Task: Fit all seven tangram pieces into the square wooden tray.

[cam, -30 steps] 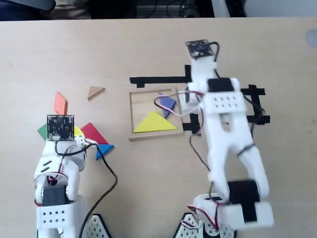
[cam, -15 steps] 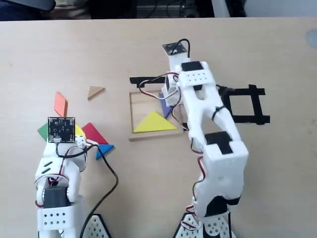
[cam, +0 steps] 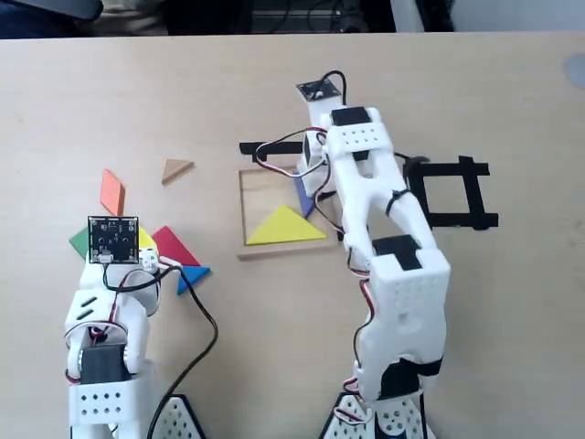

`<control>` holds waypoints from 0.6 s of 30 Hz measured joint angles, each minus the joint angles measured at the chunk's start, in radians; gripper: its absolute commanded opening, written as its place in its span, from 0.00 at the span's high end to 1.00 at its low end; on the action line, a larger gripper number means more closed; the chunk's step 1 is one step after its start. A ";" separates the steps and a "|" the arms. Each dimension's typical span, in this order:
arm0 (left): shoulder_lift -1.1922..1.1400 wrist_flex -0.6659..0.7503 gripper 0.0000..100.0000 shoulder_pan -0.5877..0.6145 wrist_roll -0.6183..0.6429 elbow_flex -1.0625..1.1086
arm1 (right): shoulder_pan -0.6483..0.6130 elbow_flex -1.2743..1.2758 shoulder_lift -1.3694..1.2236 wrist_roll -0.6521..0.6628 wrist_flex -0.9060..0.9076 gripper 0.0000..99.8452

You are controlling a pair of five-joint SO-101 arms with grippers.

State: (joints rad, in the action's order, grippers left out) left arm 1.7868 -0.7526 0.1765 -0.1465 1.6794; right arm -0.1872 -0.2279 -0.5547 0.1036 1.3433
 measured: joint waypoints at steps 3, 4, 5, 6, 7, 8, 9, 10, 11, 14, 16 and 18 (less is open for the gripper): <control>0.000 0.000 0.97 0.000 0.000 0.000 | 0.000 0.000 0.002 0.000 0.018 0.99; 0.000 0.000 0.97 0.000 0.000 0.000 | 0.000 0.000 0.002 0.000 0.018 0.99; 0.000 0.000 0.97 0.000 0.000 0.000 | 0.000 0.000 0.002 0.000 0.018 0.99; 0.000 0.000 0.97 0.000 0.000 0.000 | 0.002 0.000 0.002 0.000 0.018 0.99; 0.000 0.000 0.97 0.000 0.000 0.000 | 0.002 0.000 0.002 0.000 0.015 0.99; 0.000 0.000 0.97 0.000 0.000 0.000 | 0.002 0.000 0.002 0.000 0.009 0.99; 0.000 0.000 0.97 0.000 0.000 0.000 | 0.002 0.000 0.000 0.000 0.002 0.99; 0.000 0.000 0.97 0.000 0.000 0.000 | 0.002 0.000 -0.006 0.000 -0.009 0.99; 0.000 0.000 0.97 0.000 0.000 0.000 | 0.002 -0.005 -0.018 0.000 -0.018 0.99; 0.000 0.000 0.97 0.000 0.000 0.000 | 0.000 -0.040 -0.074 0.000 -0.031 0.99; 0.000 0.000 0.97 0.000 0.000 0.000 | 0.002 -0.084 -0.118 0.000 -0.032 0.99; 0.000 0.000 0.97 0.000 0.000 0.000 | -0.003 -0.133 -0.161 -0.003 -0.025 0.99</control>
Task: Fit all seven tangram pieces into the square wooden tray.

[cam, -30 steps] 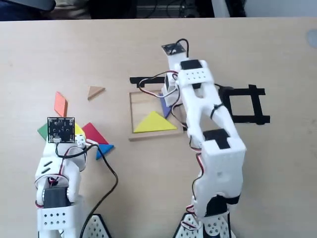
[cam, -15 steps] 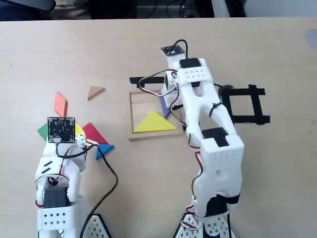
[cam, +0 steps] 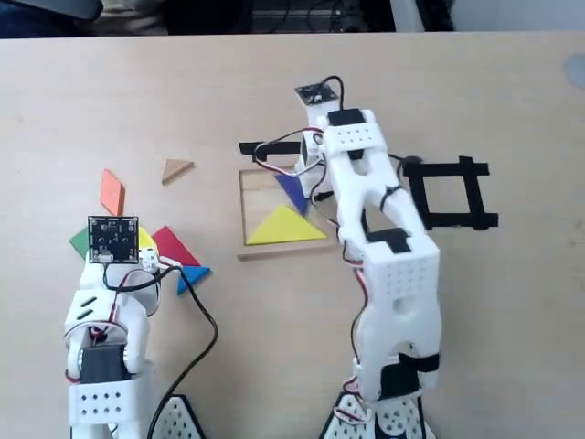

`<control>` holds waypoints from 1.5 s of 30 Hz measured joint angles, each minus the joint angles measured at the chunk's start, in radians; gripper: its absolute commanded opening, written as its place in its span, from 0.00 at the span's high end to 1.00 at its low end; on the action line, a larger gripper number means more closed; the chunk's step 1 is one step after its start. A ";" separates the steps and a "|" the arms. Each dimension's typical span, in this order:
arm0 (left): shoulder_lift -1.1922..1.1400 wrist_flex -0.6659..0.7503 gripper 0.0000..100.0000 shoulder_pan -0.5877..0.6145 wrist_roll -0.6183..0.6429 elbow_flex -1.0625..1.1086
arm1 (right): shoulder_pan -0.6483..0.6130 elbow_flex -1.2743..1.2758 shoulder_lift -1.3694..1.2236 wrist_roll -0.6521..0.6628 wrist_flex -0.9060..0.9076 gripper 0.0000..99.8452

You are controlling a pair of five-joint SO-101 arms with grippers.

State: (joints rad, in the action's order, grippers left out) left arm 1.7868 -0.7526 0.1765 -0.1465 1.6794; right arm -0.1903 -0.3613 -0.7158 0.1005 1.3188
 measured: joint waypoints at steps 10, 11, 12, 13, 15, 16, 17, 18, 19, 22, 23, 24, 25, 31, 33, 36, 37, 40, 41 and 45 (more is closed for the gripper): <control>0.000 0.000 0.97 0.000 0.000 0.000 | -0.003 -0.287 -0.041 0.003 0.175 0.99; 0.000 0.000 0.97 0.000 0.000 0.000 | -0.011 -0.315 -0.041 0.003 0.198 0.99; 0.000 0.000 0.97 0.000 0.000 0.000 | -0.023 -0.339 -0.041 0.003 0.210 0.99; 0.000 0.000 0.97 0.000 0.000 0.000 | -0.040 -0.362 -0.041 0.003 0.222 0.99; 0.000 0.000 0.97 -0.015 0.000 0.000 | -0.075 -0.396 -0.048 0.003 0.230 0.99; 0.000 0.000 0.97 -0.023 0.000 0.000 | -0.094 -0.402 -0.051 0.003 0.230 0.99; 0.000 0.000 0.97 -0.028 0.000 0.000 | -0.110 -0.405 -0.052 0.003 0.232 0.99; 0.000 0.000 0.97 -0.028 0.000 0.000 | -0.126 -0.405 -0.052 0.003 0.232 0.99; 0.000 0.000 0.97 -0.028 0.000 0.000 | -0.138 -0.405 -0.052 0.003 0.232 0.99; 0.000 0.000 0.97 -0.034 0.000 0.000 | -0.166 -0.407 -0.077 0.003 0.232 0.99; 0.000 0.000 0.97 -0.034 0.000 0.000 | -0.169 -0.407 -0.094 0.003 0.232 0.99; 0.000 0.000 0.97 -0.034 0.000 0.000 | -0.169 -0.407 -0.115 0.003 0.232 0.99; 0.000 0.000 0.97 -0.034 0.000 0.000 | -0.166 -0.407 -0.133 0.003 0.233 0.99; 0.000 0.000 0.97 -0.034 0.000 0.002 | -0.167 -0.407 -0.196 0.003 0.233 0.99; 0.000 0.000 0.97 -0.034 0.000 0.002 | -0.169 -0.407 -0.199 0.003 0.233 0.99; 0.000 0.000 0.97 -0.034 0.000 0.002 | -0.169 -0.407 -0.199 0.003 0.233 0.99; 0.000 0.000 0.97 -0.034 0.000 0.002 | -0.170 -0.407 -0.199 0.003 0.233 0.99; 0.000 0.000 0.97 -0.034 0.000 0.002 | -0.170 -0.407 -0.199 0.003 0.233 0.99; 0.000 0.000 0.97 -0.034 0.000 0.002 | -0.170 -0.407 -0.199 0.003 0.233 0.99; 0.000 0.000 0.97 -0.034 0.000 0.002 | -0.163 -0.407 -0.199 0.003 0.232 0.99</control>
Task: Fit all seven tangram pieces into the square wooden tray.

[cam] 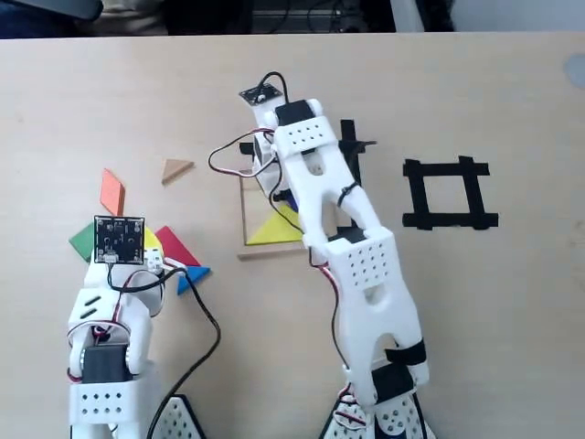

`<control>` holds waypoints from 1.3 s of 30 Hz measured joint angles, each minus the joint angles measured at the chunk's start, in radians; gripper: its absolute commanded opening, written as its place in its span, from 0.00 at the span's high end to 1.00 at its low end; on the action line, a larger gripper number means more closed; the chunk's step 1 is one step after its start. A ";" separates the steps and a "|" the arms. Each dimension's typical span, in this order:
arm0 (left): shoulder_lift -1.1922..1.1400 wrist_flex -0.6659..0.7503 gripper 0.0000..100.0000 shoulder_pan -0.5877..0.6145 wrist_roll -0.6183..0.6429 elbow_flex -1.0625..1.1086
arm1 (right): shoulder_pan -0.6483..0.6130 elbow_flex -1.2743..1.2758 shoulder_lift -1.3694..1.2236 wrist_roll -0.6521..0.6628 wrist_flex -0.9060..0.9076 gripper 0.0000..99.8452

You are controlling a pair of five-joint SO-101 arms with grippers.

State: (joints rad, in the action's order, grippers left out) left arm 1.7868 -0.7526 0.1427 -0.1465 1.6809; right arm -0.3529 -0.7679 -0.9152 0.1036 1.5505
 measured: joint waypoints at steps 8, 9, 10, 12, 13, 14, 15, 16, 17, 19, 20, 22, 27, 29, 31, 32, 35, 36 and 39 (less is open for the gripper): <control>0.000 0.000 0.97 0.000 0.000 0.000 | 0.074 -0.012 -0.031 0.000 -0.015 0.99; 0.000 0.000 0.97 0.000 0.000 0.000 | 0.077 -0.012 -0.032 0.003 -0.017 0.99; 0.000 0.000 0.97 0.000 0.000 0.000 | 0.080 -0.012 -0.034 0.011 -0.018 0.99; 0.000 0.000 0.97 0.000 0.000 0.000 | 0.086 -0.025 -0.034 0.025 -0.018 0.99; 0.000 0.000 0.97 0.000 0.000 0.000 | 0.089 -0.038 -0.034 0.029 -0.018 0.99; 0.000 0.000 0.97 0.000 0.000 0.000 | 0.094 -0.052 -0.034 0.029 -0.018 0.99; 0.000 0.000 0.97 0.000 0.000 0.000 | 0.100 -0.068 -0.034 0.029 -0.018 0.99; 0.000 0.000 0.97 0.000 0.000 0.000 | 0.104 -0.084 -0.034 0.031 -0.018 0.99; 0.000 0.000 0.97 0.000 0.000 0.000 | 0.107 -0.095 -0.034 0.034 -0.018 0.99; 0.000 0.000 0.97 0.000 0.000 0.000 | 0.112 -0.120 -0.034 0.034 -0.018 0.99; 0.000 0.000 0.97 0.000 0.000 0.000 | 0.115 -0.129 -0.034 0.034 -0.018 0.99; 0.000 0.000 0.97 0.000 0.000 0.000 | 0.117 -0.140 -0.034 0.051 -0.018 0.99; 0.000 0.000 0.97 0.000 0.000 0.000 | 0.117 -0.204 -0.034 0.087 -0.017 0.99; 0.000 0.000 0.97 0.000 0.000 0.000 | 0.120 -0.258 -0.040 0.097 -0.023 0.99; 0.000 0.000 0.97 0.000 0.000 0.000 | 0.132 -0.293 -0.060 0.115 -0.038 0.99; 0.000 0.000 0.97 0.000 0.000 0.000 | 0.140 -0.301 -0.074 0.130 -0.041 0.99; 0.000 0.000 0.97 0.000 0.000 0.000 | 0.143 -0.307 -0.091 0.167 -0.041 0.99; 0.000 0.000 0.97 0.000 0.000 0.000 | 0.146 -0.307 -0.091 0.175 -0.041 0.99; 0.000 0.000 0.97 0.000 0.000 0.000 | 0.184 -0.307 -0.091 0.173 -0.041 0.99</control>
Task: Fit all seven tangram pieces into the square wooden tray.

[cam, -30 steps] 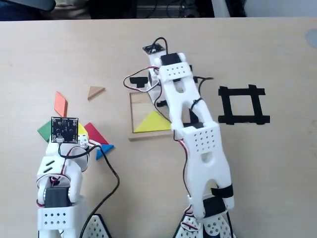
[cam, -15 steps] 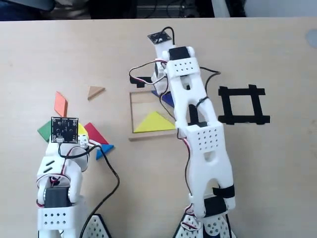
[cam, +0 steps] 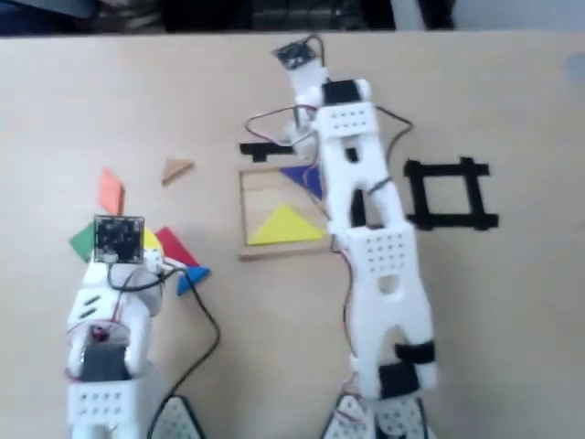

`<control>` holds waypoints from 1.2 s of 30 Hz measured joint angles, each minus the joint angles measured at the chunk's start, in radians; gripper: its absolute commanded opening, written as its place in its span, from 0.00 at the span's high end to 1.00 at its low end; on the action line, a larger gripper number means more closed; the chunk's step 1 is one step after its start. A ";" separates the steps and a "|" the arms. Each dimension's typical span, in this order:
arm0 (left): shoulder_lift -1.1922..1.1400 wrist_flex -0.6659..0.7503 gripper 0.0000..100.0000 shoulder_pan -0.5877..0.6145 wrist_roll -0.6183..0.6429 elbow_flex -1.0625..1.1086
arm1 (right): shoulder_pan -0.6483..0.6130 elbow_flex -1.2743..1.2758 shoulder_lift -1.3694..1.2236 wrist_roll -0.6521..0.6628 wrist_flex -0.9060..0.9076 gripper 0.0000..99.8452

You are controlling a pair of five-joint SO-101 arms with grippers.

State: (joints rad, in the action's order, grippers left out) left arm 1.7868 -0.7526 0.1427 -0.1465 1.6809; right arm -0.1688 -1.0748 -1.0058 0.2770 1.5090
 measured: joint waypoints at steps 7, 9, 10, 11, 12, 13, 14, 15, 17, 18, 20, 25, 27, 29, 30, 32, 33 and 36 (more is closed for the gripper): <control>0.000 0.000 0.97 0.000 0.000 0.000 | 0.110 -0.005 -0.002 -0.011 0.054 0.99; 0.000 0.000 0.97 0.000 0.000 0.000 | 0.126 -0.005 -0.002 -0.011 0.021 0.99; 0.000 0.000 0.97 0.000 0.000 0.000 | 0.126 -0.005 -0.002 0.002 0.003 0.99; 0.000 0.000 0.97 0.000 0.000 0.000 | 0.123 -0.005 -0.002 0.025 -0.018 0.99; 0.000 0.000 0.97 0.000 0.000 0.000 | 0.118 -0.005 -0.002 0.049 -0.037 0.99; 0.000 0.000 0.97 0.000 0.000 0.000 | 0.117 -0.005 -0.006 0.077 -0.055 0.99; 0.000 0.000 0.97 0.000 0.000 0.000 | 0.115 -0.005 -0.017 0.104 -0.075 0.99; 0.000 0.000 0.97 0.000 0.000 0.000 | 0.115 -0.005 -0.029 0.132 -0.094 0.99; 0.000 0.000 0.97 0.000 0.000 0.002 | 0.115 -0.005 -0.063 0.170 -0.127 0.99; 0.000 0.000 0.97 0.000 0.000 0.002 | 0.114 -0.005 -0.077 0.183 -0.141 0.99; 0.000 0.000 0.97 0.000 0.000 0.002 | 0.112 -0.005 -0.109 0.195 -0.160 0.99; 0.000 0.000 0.97 0.000 0.000 0.002 | 0.084 -0.014 -0.144 0.250 -0.183 0.99; 0.000 0.000 0.97 0.000 0.000 0.002 | 0.078 -0.020 -0.144 0.259 -0.206 0.99; 0.000 0.000 0.97 0.000 0.000 0.002 | 0.081 -0.023 -0.144 0.261 -0.230 0.99; 0.000 0.000 0.97 0.000 0.000 0.002 | 0.081 -0.023 -0.144 0.261 -0.241 0.99; 0.000 0.000 0.97 0.000 0.000 0.002 | 0.081 -0.029 -0.164 0.261 -0.262 0.99; 0.000 0.000 0.97 0.000 0.000 0.002 | 0.080 -0.032 -0.172 0.262 -0.269 0.99; 0.000 0.000 0.97 0.000 0.000 0.002 | 0.078 -0.032 -0.180 0.262 -0.282 0.99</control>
State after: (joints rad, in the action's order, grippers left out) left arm 1.7868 -0.7526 0.1427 -0.1465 1.6824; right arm -0.0905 -1.1070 -1.1853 0.5393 1.2267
